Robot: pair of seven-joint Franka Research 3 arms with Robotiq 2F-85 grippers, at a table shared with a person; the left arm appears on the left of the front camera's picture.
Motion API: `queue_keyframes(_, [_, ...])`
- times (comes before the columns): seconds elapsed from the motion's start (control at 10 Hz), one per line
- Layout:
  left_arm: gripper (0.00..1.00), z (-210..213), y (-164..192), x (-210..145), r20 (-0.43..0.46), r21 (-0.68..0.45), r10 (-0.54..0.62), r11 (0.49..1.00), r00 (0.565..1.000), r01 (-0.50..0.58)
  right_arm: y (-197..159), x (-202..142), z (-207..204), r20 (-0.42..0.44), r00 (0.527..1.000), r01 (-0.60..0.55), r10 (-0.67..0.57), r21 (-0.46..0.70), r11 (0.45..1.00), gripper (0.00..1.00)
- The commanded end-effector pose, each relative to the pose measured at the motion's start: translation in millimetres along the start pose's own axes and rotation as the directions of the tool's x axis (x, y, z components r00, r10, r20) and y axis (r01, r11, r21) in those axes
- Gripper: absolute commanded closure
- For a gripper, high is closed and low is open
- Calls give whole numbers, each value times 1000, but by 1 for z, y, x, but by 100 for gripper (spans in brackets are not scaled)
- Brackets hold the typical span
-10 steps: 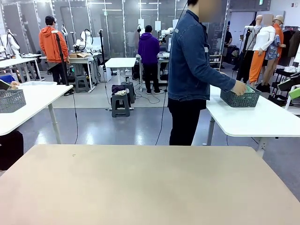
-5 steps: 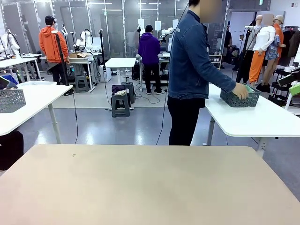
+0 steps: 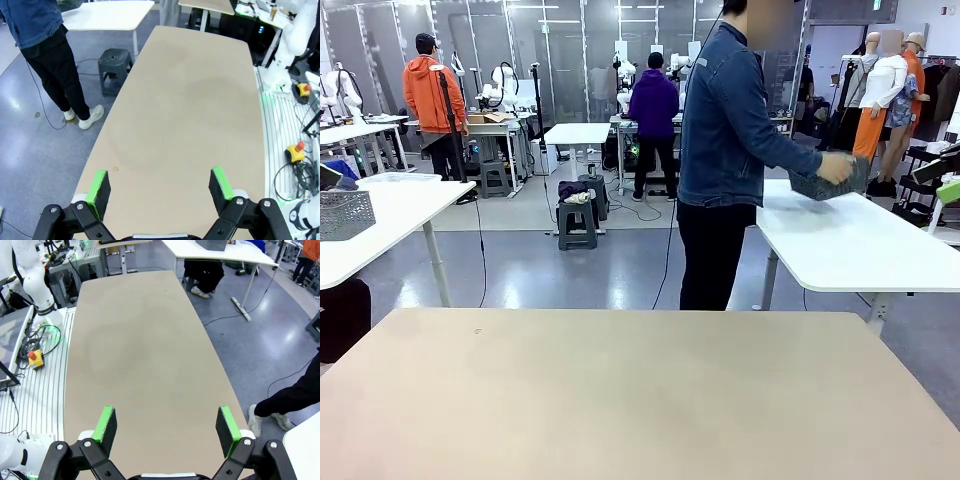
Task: Fold the towels and place them in the basket.
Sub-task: When a person lays out a Towel with hook on the table, fold it in half twice.
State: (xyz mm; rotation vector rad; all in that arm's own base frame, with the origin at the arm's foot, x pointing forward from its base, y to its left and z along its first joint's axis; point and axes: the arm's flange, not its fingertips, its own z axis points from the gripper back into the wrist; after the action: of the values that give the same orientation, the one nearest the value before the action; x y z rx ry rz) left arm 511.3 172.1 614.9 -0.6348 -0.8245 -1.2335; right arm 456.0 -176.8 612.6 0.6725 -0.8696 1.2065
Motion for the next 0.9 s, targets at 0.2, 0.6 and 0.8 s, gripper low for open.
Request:
queue_keyframes(0.2, [0,1,-1,2,0,2,-4,1000,1000,4,0,0,0,0,1000,0,0,0,1000,0])
queue_keyframes(0.6, [0,2,-1,-2,28,12,-25,1000,999,25,2,1,2,20,998,-63,63,5,998,0])
queue_keyframes(0.8, [0,2,-2,-3,38,20,-42,999,998,41,3,1,3,29,996,-87,87,2,996,0])
